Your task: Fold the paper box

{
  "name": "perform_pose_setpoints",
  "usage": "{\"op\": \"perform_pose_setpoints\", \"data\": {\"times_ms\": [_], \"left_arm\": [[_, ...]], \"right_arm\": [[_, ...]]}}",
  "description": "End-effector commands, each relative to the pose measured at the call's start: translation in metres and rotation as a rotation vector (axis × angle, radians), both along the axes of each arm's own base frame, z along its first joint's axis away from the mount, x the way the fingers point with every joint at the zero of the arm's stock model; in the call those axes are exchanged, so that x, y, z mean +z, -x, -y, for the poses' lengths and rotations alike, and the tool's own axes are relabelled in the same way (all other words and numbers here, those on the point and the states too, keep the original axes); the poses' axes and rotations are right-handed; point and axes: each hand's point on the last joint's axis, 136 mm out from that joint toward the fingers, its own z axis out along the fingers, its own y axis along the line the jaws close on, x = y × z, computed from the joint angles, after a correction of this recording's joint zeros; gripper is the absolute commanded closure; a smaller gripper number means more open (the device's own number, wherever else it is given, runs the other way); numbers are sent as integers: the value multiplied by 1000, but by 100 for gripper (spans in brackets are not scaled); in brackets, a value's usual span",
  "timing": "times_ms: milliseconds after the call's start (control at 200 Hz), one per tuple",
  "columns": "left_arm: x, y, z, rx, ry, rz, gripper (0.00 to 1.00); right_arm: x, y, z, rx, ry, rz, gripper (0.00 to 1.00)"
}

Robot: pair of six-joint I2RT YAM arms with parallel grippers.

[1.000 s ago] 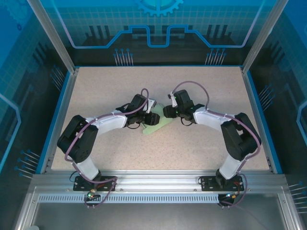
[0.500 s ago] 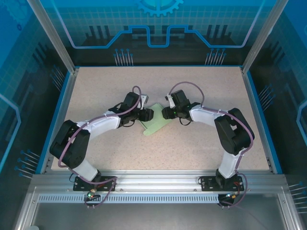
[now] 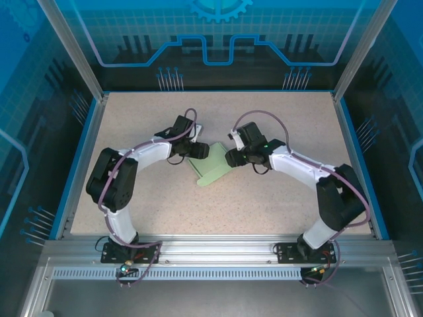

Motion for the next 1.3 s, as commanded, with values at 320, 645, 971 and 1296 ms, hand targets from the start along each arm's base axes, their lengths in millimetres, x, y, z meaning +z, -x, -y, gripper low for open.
{"op": "perform_pose_setpoints", "data": {"times_ms": [320, 645, 971, 1296], "left_arm": [[0, 46, 27, -163, 151, -171, 41], [12, 77, 39, -204, 280, -174, 39], [-5, 46, 29, -65, 214, -187, 44], [-22, 49, 24, -35, 214, -228, 54]], "right_arm": [[-27, 61, 5, 58, -103, -271, 46], [-36, 56, 26, -60, -260, -357, 45], [-50, 48, 3, -81, -434, -410, 45], [-63, 39, -14, -101, -593, -449, 59]]}}
